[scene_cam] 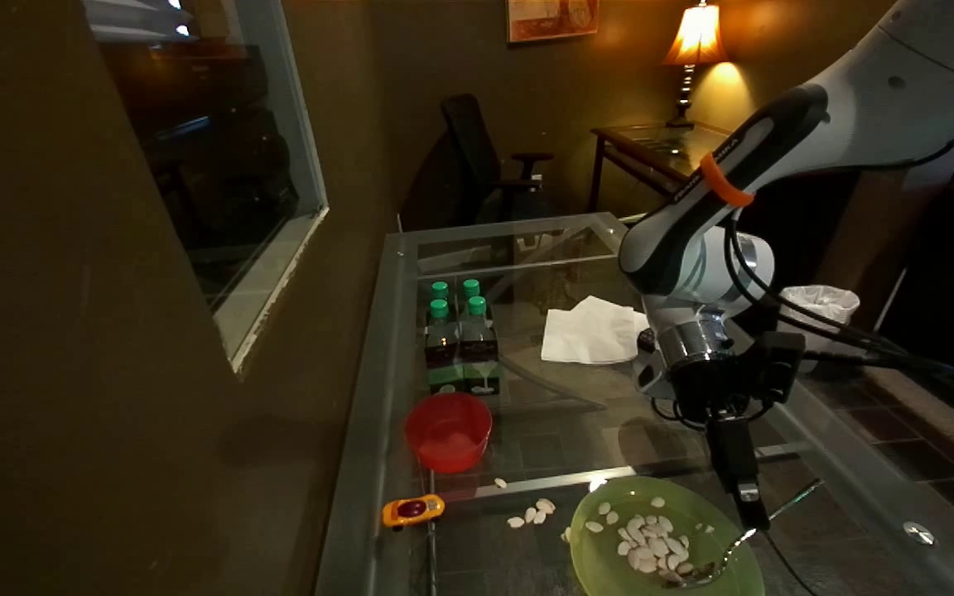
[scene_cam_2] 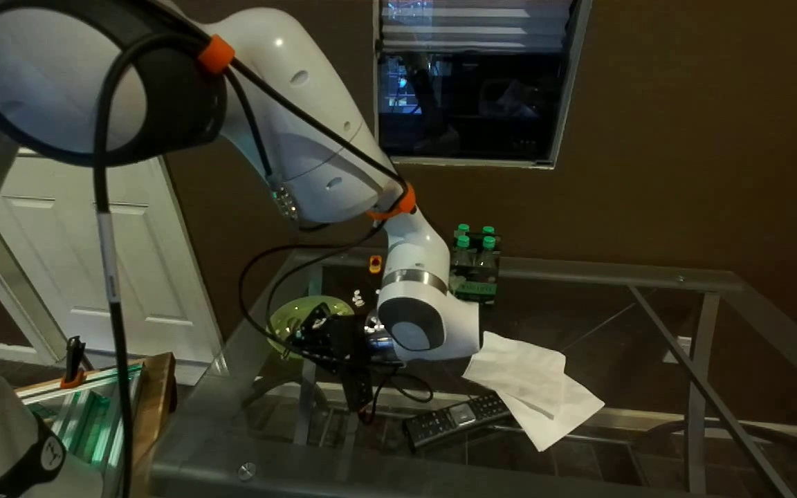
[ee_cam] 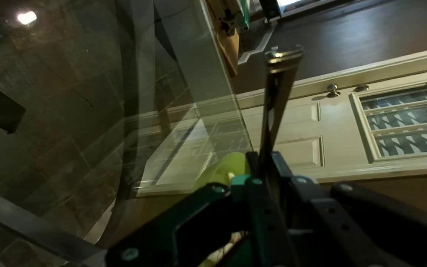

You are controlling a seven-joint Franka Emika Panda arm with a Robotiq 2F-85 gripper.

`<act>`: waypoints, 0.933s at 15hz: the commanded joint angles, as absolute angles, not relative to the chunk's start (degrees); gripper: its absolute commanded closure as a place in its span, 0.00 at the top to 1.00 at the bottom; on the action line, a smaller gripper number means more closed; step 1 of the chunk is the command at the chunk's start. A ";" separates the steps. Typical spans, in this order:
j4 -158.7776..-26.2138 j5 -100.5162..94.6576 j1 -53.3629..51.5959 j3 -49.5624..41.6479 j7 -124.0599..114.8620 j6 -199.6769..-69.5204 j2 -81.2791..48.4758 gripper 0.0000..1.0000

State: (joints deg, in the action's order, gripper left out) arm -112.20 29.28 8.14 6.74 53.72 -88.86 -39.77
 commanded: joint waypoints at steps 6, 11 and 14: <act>-109.76 31.73 9.66 6.66 56.34 -90.78 -43.68 0.02; -110.01 31.31 9.57 6.52 57.08 -92.86 -42.79 0.02; -110.34 31.15 9.48 6.58 57.41 -93.88 -42.16 0.02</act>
State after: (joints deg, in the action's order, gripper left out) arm -111.48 30.28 9.42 6.71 54.87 -90.42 -40.34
